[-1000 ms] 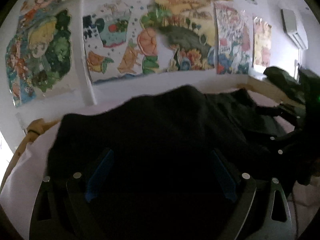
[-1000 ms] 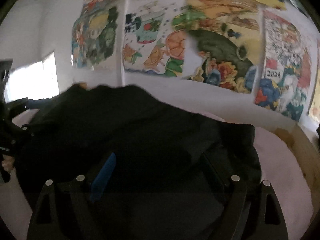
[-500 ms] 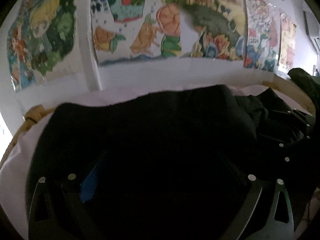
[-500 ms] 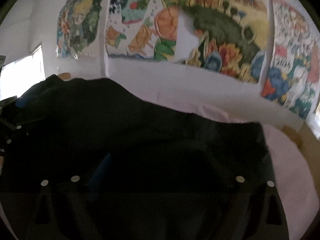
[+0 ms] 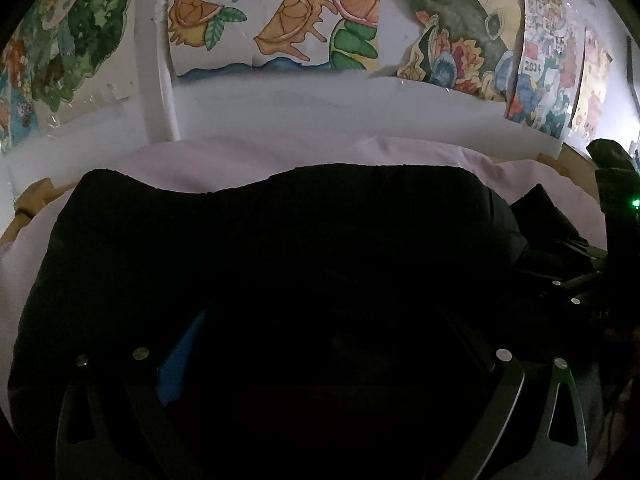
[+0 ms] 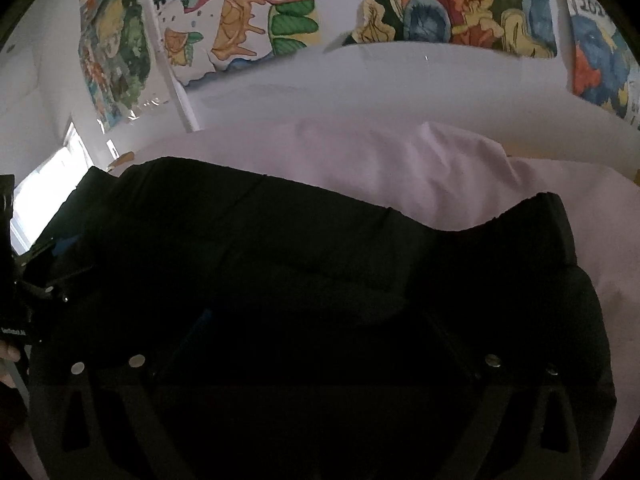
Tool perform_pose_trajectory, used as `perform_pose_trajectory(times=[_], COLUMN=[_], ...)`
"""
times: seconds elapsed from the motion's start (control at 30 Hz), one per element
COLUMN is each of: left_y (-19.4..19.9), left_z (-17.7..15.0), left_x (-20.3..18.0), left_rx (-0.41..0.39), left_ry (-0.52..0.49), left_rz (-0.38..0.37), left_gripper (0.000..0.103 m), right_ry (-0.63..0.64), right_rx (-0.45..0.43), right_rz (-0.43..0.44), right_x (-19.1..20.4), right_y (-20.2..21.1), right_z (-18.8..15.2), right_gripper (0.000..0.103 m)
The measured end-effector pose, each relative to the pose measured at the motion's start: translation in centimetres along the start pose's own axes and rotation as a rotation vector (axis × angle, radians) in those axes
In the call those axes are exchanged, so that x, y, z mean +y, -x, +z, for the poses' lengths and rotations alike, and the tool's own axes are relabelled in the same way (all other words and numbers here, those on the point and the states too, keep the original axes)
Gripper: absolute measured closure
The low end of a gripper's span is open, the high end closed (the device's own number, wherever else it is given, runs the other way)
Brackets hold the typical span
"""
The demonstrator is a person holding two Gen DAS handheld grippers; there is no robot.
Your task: Fold large clothes
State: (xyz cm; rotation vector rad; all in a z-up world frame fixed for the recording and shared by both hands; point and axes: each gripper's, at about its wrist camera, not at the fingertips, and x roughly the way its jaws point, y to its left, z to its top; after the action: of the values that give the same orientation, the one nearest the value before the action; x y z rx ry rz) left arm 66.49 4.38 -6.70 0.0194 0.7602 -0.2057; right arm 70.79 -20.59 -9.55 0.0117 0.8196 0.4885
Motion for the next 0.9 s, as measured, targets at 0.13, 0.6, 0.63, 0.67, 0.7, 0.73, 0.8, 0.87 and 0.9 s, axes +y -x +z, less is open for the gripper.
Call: perform_pose_trajectory(times=[0.13,0.6,0.63,0.67,0.7,0.73,0.8,0.87,0.9], left_y=[0.5,3.7,3.9,4.3,4.6,5.0,5.7,6.5,6.9], left_z=[-0.3,-1.1,-1.0,-1.1,-1.1,-1.1,-1.1,-1.0,-0.9], left_x=[-0.2,-1.4,-1.4,-1.3,-1.2,-0.8,-0.4,0.2,0.5], left_rx=[-0.024,-0.064,-0.069,-0.074,-0.076,-0.077,-0.074,-0.074,-0.075], left_ry=[-0.012,-0.001,0.003,0.011,0.017,0.03,0.044,0.069,0.081], left_rz=[0.001,0.039,0.045,0.051,0.053,0.055,0.063,0.084,0.094], left_gripper=[0.001,0.001,0.001,0.001,0.001,0.001,0.001,0.001,0.001], right_ry=[0.004,-0.034,-0.035,-0.033,-0.03,-0.025,-0.034,-0.072,-0.096], right_rx=[-0.034,-0.064,-0.06,-0.052,-0.048,-0.045,-0.045,-0.052,-0.055], right_rz=[-0.006,0.029,0.026,0.021,0.014,-0.005,-0.049,-0.076,-0.091], right_x=[0.3,0.7,0.6,0.6,0.5,0.3,-0.4,-1.6,-2.2], right_y=[0.7,4.1,4.4,4.8,5.2,5.7,6.7,7.6,8.2], right_z=[-0.6,-1.5,-1.5,-1.4,-1.4,-1.4,-1.5,-1.9,-2.1], right_gripper=[0.001,0.0,0.0,0.0,0.0,0.0,0.0,0.0,0.0])
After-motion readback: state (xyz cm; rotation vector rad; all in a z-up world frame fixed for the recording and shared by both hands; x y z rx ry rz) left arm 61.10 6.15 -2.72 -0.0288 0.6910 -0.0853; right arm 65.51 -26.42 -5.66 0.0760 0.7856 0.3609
